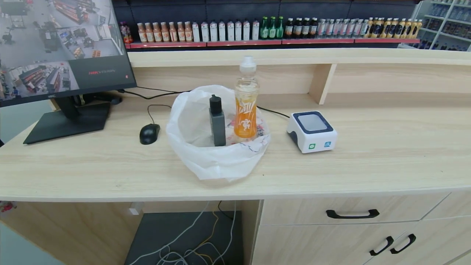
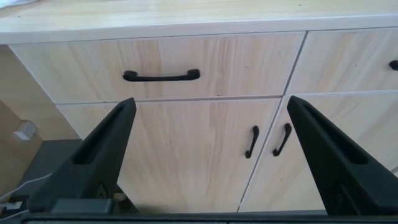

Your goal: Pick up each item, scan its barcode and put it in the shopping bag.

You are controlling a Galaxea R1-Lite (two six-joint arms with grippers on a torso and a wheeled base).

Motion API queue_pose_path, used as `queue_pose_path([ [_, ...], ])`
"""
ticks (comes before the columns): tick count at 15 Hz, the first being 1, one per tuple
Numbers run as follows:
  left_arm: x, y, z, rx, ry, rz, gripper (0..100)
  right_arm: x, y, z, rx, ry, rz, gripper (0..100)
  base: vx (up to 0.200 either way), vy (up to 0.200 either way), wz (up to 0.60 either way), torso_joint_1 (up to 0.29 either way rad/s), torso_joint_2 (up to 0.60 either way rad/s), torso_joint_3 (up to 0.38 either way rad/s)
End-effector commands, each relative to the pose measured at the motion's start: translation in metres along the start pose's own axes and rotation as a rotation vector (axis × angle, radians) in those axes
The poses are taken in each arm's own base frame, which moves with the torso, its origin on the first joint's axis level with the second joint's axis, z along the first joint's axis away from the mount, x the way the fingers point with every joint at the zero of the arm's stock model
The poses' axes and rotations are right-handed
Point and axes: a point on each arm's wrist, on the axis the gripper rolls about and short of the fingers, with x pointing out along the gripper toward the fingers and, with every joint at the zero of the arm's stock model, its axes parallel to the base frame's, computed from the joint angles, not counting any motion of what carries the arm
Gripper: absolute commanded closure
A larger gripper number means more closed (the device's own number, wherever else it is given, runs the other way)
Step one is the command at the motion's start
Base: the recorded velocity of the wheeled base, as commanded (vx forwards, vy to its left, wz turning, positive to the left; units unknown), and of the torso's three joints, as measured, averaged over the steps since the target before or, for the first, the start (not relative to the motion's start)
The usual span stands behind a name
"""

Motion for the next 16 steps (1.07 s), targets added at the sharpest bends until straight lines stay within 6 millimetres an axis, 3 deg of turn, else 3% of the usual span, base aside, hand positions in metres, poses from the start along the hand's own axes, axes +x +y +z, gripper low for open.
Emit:
queue_pose_path([
  [1, 0.0000, 0.0000, -0.0002, -0.001, 0.000, 0.001, 0, 0.0000, 0.0000, 0.0000, 0.003, 0.000, 0.000, 0, 0.000, -0.200, 0.00, 0.002, 0.00, 0.002],
  [10, 0.0000, 0.0000, -0.0001, 0.000, -0.001, 0.001, 0, 0.0000, 0.0000, 0.0000, -0.002, 0.000, 0.000, 0, 0.000, -0.200, 0.00, 0.002, 0.00, 0.005],
  [16, 0.0000, 0.0000, -0.0002, 0.004, 0.000, 0.001, 0, 0.0000, 0.0000, 0.0000, -0.016, 0.000, 0.000, 0, 0.000, 0.000, 0.00, 0.000, 0.00, 0.000],
])
